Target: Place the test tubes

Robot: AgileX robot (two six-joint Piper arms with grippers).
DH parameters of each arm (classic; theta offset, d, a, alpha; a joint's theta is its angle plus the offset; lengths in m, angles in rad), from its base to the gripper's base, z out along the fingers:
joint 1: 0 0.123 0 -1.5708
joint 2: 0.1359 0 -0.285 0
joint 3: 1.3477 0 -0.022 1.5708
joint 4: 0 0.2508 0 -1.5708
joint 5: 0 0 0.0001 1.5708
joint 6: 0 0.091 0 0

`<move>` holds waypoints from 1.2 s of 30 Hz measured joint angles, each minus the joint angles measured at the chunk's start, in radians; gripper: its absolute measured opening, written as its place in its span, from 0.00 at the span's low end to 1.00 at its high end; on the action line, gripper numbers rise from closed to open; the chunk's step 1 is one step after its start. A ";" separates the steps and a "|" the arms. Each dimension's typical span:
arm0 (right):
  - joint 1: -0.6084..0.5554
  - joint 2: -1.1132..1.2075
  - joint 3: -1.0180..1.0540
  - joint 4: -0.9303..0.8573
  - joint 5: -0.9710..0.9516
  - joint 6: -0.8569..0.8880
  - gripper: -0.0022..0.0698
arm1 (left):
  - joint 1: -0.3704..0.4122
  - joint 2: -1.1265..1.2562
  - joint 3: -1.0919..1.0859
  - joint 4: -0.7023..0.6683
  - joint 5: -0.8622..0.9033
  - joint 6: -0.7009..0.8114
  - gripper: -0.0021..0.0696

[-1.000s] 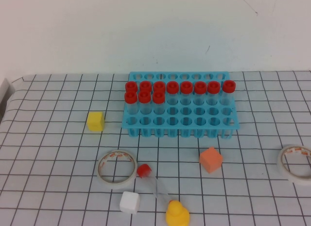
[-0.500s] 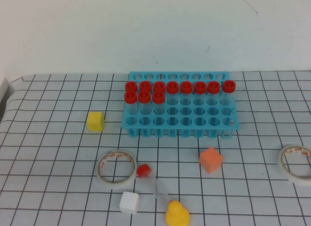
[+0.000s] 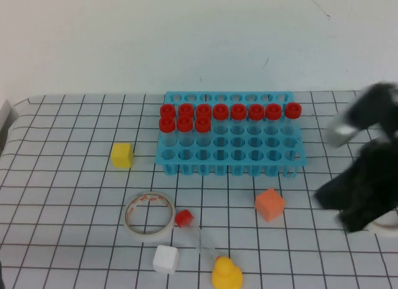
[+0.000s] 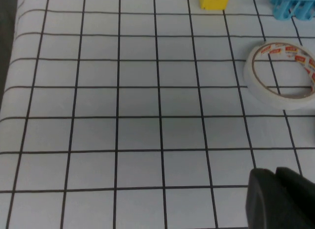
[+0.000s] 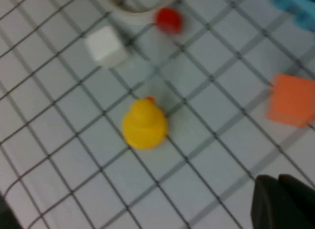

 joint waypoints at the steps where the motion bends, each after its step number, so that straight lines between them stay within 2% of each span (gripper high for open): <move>1: 0.116 0.064 -0.006 -0.001 -0.052 0.000 0.03 | 0.000 0.000 0.015 0.000 -0.004 0.000 0.03; 7: 0.340 0.269 -0.128 -0.078 -0.070 0.055 0.03 | 0.000 0.000 0.024 -0.012 -0.016 0.000 0.03; 12: 0.441 0.421 -0.287 -0.213 -0.032 0.164 0.04 | 0.000 0.000 0.024 -0.014 -0.021 0.000 0.03; 17: 0.460 0.546 -0.408 -0.240 0.037 0.216 0.16 | 0.000 0.000 0.024 -0.016 -0.023 0.004 0.03; 20: 0.460 0.603 -0.456 -0.250 0.060 0.226 0.33 | 0.000 0.000 0.024 -0.020 -0.023 0.002 0.03; 21: 0.460 0.633 -0.475 -0.263 0.061 0.231 0.46 | 0.000 0.000 0.024 -0.019 -0.023 -0.001 0.03; 23: 0.460 0.657 -0.487 -0.285 0.058 0.237 0.54 | 0.000 0.000 0.024 -0.020 -0.023 -0.001 0.03; 27: 0.460 0.699 -0.494 -0.357 0.039 0.304 0.59 | 0.000 0.000 0.024 -0.021 -0.023 -0.001 0.03; 36: 0.460 0.751 -0.495 -0.415 -0.039 0.484 0.60 | 0.000 0.000 0.025 -0.025 -0.023 -0.001 0.03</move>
